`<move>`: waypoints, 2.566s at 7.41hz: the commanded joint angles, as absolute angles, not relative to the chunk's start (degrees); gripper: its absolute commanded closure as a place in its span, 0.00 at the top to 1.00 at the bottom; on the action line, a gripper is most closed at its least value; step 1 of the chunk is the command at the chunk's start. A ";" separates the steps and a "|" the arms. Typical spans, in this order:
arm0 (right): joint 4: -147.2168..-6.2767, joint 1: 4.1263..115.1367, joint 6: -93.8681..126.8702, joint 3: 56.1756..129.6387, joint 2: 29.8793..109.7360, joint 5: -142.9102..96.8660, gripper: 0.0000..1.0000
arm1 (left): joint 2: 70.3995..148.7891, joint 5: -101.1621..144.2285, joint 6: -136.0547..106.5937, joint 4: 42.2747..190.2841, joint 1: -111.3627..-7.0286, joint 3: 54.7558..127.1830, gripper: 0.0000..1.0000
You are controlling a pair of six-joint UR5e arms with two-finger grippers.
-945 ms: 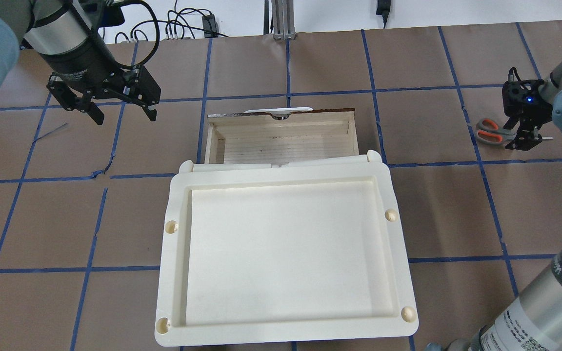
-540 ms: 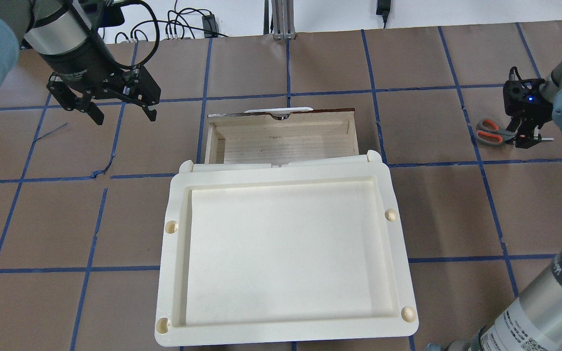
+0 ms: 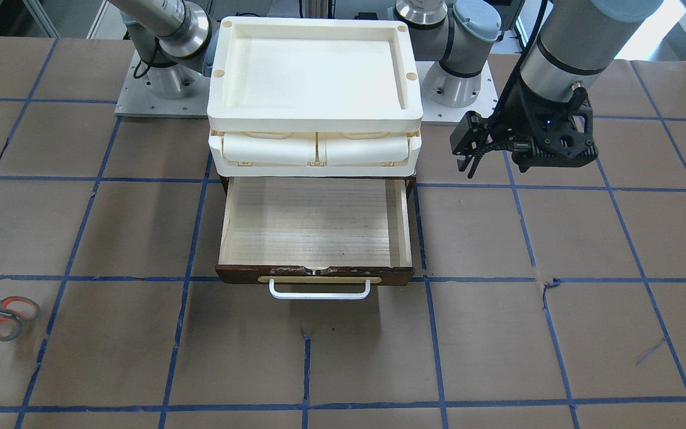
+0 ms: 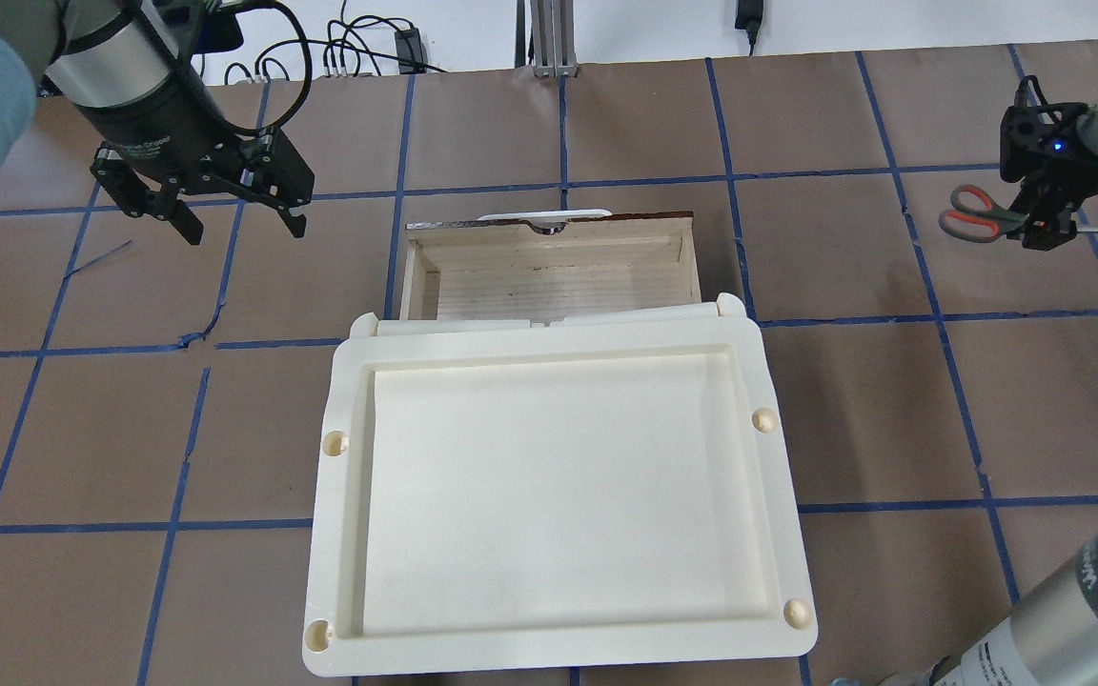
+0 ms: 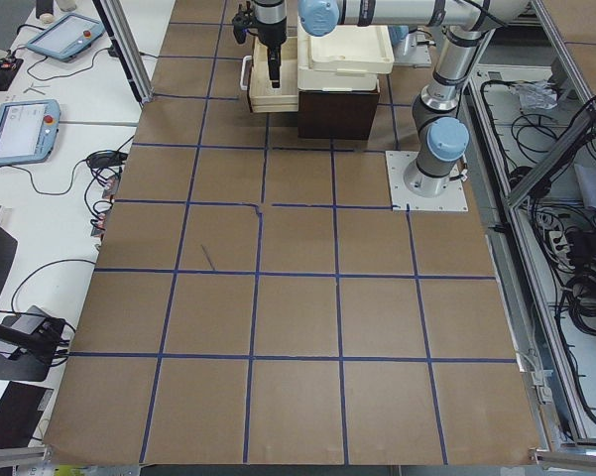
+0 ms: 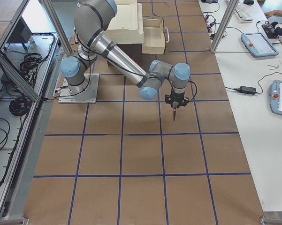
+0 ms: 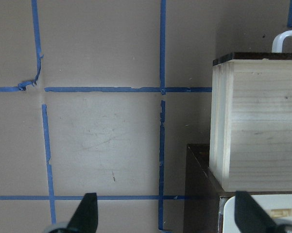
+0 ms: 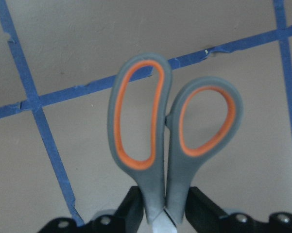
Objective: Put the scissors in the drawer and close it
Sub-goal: 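Carry the scissors with the right gripper over the open drawer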
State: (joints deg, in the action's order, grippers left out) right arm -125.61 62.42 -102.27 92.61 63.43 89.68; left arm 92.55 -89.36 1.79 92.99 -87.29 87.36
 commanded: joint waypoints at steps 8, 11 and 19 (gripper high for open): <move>-108.37 89.11 -79.91 82.53 71.81 88.95 0.02 | 92.29 -89.38 1.93 93.16 -87.19 87.36 1.00; -108.90 95.00 -77.61 81.83 71.98 88.68 0.02 | 92.20 -89.38 1.93 93.16 -87.19 87.36 1.00; -110.39 108.70 -64.55 81.65 69.09 88.95 0.03 | 92.11 -89.47 3.96 93.51 -84.20 87.45 1.00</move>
